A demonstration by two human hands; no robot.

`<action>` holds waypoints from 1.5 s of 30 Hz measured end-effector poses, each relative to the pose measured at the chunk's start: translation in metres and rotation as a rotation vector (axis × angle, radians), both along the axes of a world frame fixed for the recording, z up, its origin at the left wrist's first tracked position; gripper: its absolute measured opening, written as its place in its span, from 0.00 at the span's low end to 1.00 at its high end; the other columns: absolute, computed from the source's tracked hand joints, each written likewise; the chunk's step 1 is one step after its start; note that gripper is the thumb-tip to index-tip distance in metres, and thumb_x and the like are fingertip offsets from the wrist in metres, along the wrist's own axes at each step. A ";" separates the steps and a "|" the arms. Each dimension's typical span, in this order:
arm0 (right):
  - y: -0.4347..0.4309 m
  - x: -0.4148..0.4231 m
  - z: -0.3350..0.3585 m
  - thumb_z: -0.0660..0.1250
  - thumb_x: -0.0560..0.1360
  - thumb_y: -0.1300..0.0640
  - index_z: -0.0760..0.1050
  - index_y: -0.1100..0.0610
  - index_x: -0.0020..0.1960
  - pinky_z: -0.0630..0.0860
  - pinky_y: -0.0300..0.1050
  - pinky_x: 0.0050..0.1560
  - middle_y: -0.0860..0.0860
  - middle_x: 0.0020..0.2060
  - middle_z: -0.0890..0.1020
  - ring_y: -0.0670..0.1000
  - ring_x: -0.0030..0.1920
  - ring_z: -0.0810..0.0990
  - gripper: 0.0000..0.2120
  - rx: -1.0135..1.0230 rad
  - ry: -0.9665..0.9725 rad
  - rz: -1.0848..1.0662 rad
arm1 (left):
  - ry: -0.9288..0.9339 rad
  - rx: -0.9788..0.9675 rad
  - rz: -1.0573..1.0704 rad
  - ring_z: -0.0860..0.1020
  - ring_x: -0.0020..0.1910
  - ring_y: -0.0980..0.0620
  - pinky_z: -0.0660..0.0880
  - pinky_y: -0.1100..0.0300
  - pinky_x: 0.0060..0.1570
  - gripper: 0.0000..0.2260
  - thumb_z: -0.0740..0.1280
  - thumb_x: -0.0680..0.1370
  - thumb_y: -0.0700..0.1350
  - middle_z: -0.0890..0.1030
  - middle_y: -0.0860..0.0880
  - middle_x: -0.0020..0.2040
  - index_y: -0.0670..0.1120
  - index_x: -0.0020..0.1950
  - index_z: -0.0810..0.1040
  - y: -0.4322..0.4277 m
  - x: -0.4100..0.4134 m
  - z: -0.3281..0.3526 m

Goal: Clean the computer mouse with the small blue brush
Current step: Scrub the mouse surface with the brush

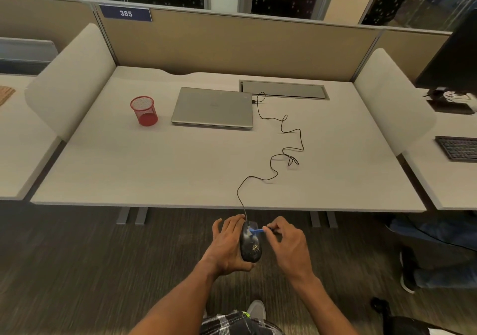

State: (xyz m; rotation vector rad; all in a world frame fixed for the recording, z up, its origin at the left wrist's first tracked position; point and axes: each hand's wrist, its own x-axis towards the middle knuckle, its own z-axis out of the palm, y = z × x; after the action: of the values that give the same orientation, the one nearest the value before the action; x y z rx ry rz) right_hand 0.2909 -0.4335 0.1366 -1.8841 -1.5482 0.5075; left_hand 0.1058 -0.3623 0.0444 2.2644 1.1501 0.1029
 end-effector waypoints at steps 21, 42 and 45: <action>0.012 0.024 0.006 0.73 0.77 0.58 0.79 0.55 0.46 0.80 0.37 0.37 0.48 0.37 0.85 0.45 0.38 0.85 0.04 -0.112 0.262 -0.394 | -0.033 0.010 -0.008 0.52 0.83 0.51 0.39 0.39 0.82 0.55 0.72 0.66 0.73 0.57 0.51 0.83 0.49 0.84 0.52 -0.001 -0.001 0.006; 0.021 0.024 0.014 0.75 0.77 0.56 0.78 0.51 0.45 0.84 0.41 0.43 0.46 0.38 0.84 0.43 0.40 0.85 0.06 -0.124 0.185 -0.220 | 0.001 0.003 -0.069 0.50 0.83 0.50 0.35 0.40 0.82 0.56 0.75 0.68 0.70 0.55 0.51 0.83 0.49 0.84 0.49 -0.004 0.002 0.011; 0.015 0.025 0.010 0.74 0.77 0.53 0.77 0.50 0.48 0.83 0.41 0.42 0.44 0.40 0.83 0.43 0.41 0.82 0.05 -0.086 -0.021 -0.218 | -0.020 0.001 -0.068 0.50 0.83 0.51 0.34 0.42 0.81 0.56 0.75 0.67 0.71 0.55 0.51 0.83 0.49 0.84 0.50 -0.004 0.002 0.009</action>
State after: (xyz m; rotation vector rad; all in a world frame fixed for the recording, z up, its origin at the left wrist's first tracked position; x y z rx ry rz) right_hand 0.3154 -0.4183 0.1461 -2.0997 -1.3308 0.4637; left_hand 0.1073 -0.3665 0.0536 2.2958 1.0623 0.0994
